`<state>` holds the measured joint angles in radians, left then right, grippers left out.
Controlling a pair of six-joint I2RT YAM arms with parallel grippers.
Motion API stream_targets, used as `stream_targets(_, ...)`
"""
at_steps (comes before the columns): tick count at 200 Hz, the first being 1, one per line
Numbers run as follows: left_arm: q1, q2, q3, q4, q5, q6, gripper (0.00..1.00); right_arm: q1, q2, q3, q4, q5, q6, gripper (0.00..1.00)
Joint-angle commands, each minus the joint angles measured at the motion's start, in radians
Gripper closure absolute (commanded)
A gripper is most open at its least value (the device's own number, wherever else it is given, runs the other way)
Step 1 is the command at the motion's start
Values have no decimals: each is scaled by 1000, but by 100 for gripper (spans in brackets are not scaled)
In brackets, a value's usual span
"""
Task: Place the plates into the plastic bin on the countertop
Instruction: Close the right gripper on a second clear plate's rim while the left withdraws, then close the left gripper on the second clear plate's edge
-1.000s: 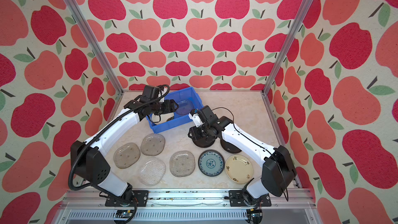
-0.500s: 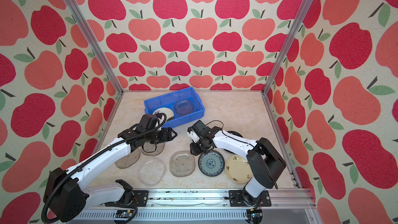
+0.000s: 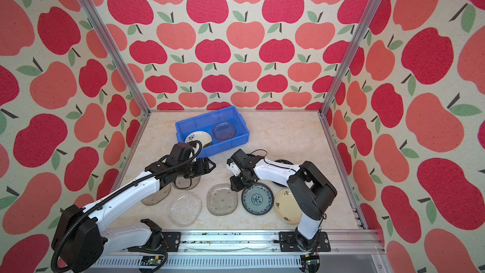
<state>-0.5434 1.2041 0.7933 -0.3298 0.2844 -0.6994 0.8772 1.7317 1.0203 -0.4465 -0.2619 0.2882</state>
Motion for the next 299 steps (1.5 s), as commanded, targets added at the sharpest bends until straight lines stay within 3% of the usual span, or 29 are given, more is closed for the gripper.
stream_targets(1,8,-5,-22,23,-15,-18,23,3,18,-11,19,-38,1,66)
stream_targets(78,36,5,-66,61,3,-28,24,-14,43,-24,50,-91,18,81)
stream_targets(134,54,33,-53,72,14,-12,24,-50,-1,-32,54,-99,29,100)
stream_targets(214,81,85,7,88,79,24,29,-141,-153,52,-37,-123,49,100)
stream_targets(299,91,102,0,184,156,0,48,-225,-148,175,-31,-140,56,100)
